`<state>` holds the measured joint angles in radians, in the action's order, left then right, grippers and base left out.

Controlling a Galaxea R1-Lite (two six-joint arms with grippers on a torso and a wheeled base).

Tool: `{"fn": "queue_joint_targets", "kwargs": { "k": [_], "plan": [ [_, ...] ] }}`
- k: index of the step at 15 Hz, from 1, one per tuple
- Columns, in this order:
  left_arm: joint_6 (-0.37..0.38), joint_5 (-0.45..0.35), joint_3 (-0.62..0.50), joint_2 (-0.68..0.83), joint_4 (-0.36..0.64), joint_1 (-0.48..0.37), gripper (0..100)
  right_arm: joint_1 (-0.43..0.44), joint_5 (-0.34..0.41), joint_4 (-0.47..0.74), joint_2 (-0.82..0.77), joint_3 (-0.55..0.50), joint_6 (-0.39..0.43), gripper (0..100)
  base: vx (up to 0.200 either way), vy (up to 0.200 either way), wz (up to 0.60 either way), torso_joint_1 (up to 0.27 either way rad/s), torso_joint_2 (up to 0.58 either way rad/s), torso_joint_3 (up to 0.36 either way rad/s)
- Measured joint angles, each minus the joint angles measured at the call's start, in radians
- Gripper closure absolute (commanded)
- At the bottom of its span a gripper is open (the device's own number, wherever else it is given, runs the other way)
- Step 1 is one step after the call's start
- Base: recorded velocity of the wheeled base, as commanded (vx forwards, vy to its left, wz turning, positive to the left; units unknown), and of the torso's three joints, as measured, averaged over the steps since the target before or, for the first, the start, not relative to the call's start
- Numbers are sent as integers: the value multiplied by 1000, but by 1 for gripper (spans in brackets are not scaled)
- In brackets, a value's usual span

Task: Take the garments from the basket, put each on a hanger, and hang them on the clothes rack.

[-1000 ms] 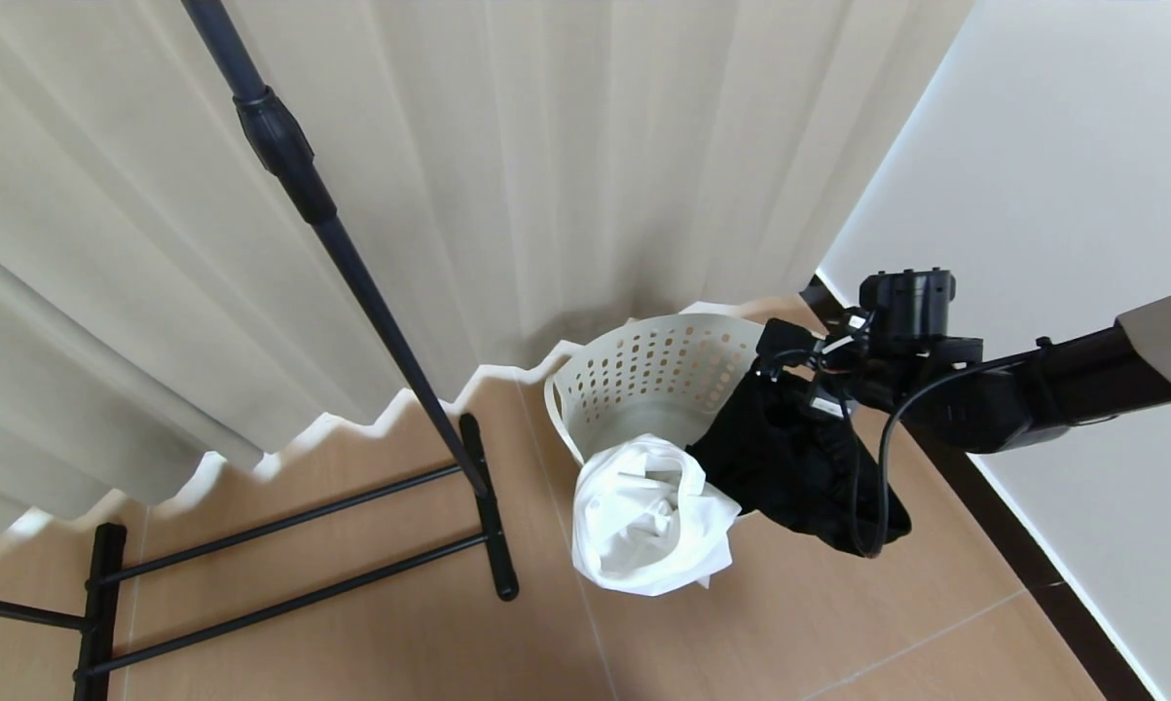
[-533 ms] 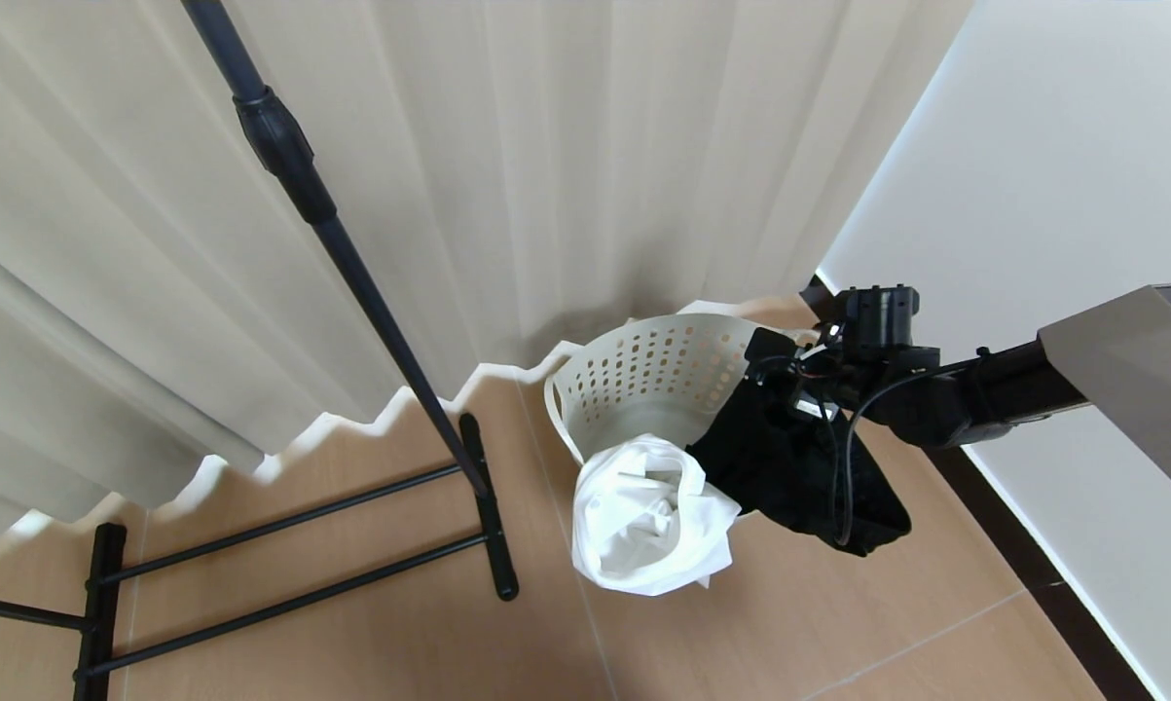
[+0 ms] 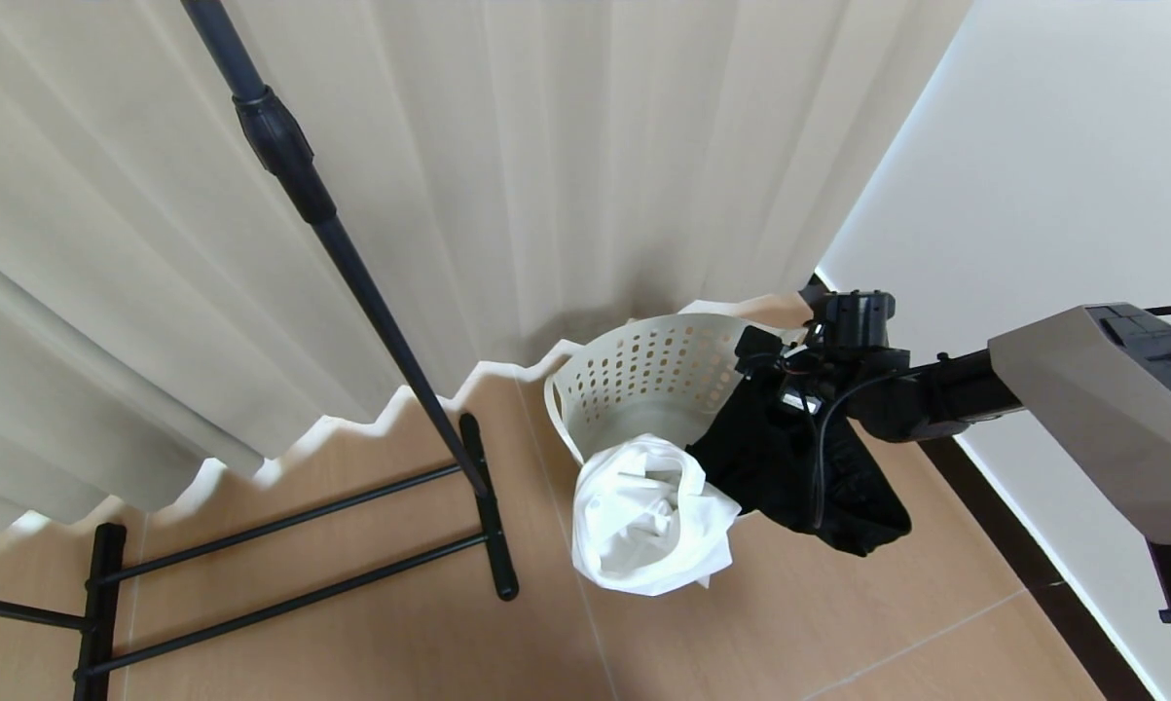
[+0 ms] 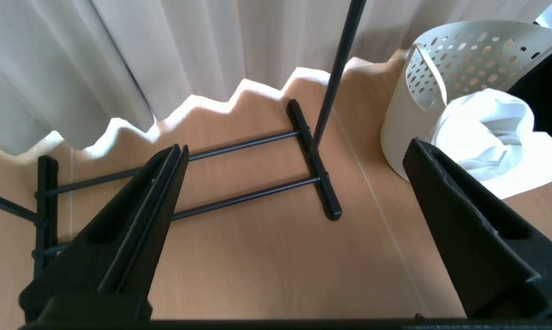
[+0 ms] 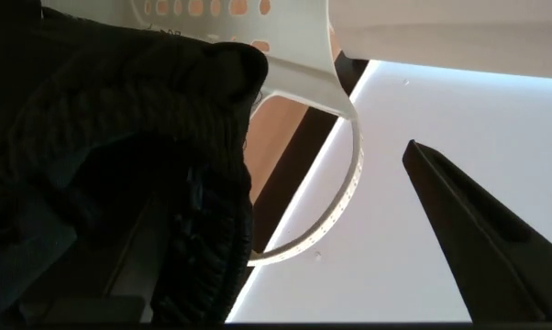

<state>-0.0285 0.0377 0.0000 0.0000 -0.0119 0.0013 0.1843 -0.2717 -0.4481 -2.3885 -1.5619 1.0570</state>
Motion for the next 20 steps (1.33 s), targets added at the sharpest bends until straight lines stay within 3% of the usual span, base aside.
{"fn": "queue_joint_targets", "kwargs": {
  "k": [4, 5, 11, 13, 20],
  "plan": [
    [0, 0, 0, 0, 0, 0, 0, 1, 0, -2, -26, -22, -1, 0, 0, 0, 0, 0, 0, 0],
    [0, 0, 0, 0, 0, 0, 0, 1, 0, -2, -32, -26, -1, 100, 0, 0, 0, 0, 0, 0],
    [0, 0, 0, 0, 0, 0, 0, 1, 2, -4, -34, -18, -16, 100, 0, 0, 0, 0, 0, 0],
    [0, 0, 0, 0, 0, 0, 0, 1, 2, -15, 3, 33, -53, 100, 0, 0, 0, 0, 0, 0],
    [0, 0, 0, 0, -1, 0, 0, 10, -8, -30, 444, 501, -321, 100, 0, 0, 0, 0, 0, 0]
  ]
}}
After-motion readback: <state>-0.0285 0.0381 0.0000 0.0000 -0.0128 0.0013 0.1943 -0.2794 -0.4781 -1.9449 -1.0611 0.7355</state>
